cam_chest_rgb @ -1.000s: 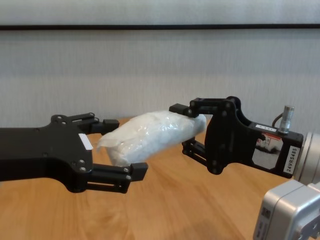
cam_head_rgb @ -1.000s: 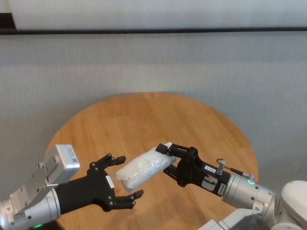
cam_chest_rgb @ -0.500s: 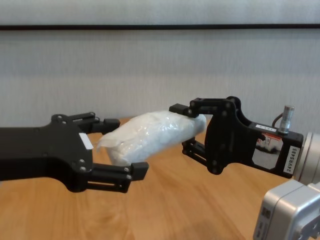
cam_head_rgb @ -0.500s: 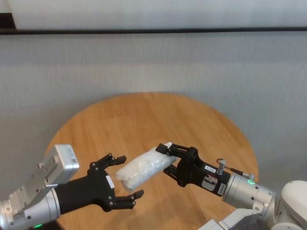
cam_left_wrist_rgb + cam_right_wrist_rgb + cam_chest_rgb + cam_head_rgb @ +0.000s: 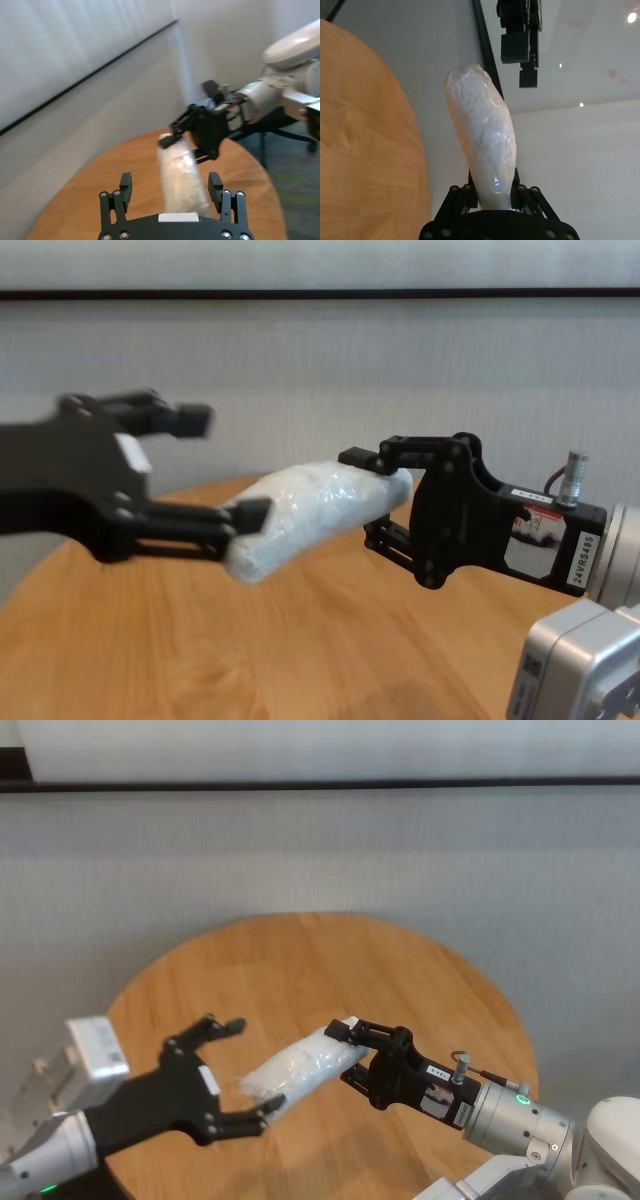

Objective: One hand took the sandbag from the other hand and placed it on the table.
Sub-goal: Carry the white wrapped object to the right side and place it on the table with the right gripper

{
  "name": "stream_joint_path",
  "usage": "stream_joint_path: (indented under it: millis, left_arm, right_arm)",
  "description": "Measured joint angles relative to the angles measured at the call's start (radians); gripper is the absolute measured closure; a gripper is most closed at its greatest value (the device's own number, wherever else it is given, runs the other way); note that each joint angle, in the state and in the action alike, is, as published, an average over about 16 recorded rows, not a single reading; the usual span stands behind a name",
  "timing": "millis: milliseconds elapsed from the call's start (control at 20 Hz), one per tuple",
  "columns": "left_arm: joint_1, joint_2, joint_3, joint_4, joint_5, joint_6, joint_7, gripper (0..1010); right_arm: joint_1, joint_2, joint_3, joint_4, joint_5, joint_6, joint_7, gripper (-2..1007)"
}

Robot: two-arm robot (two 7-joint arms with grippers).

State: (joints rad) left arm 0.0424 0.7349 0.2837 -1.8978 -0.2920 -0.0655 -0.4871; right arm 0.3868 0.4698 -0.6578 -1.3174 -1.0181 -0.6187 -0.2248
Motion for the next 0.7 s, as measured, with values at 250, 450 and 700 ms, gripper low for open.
stream_joint_path:
  millis: [250,450,700]
  left_arm:
    - [0.107,-0.002,-0.075,-0.06,0.021,0.067,0.126,8]
    - [0.191,-0.018,-0.129,-0.097,0.053,0.137,0.238,8]
    - [0.253,-0.047,-0.162,-0.11,0.094,0.188,0.31,8]
  right_arm:
    - [0.0,0.0,0.0,0.0,0.0,0.0,0.0,674]
    - [0.0,0.0,0.0,0.0,0.0,0.0,0.0,674]
    - [0.0,0.0,0.0,0.0,0.0,0.0,0.0,674]
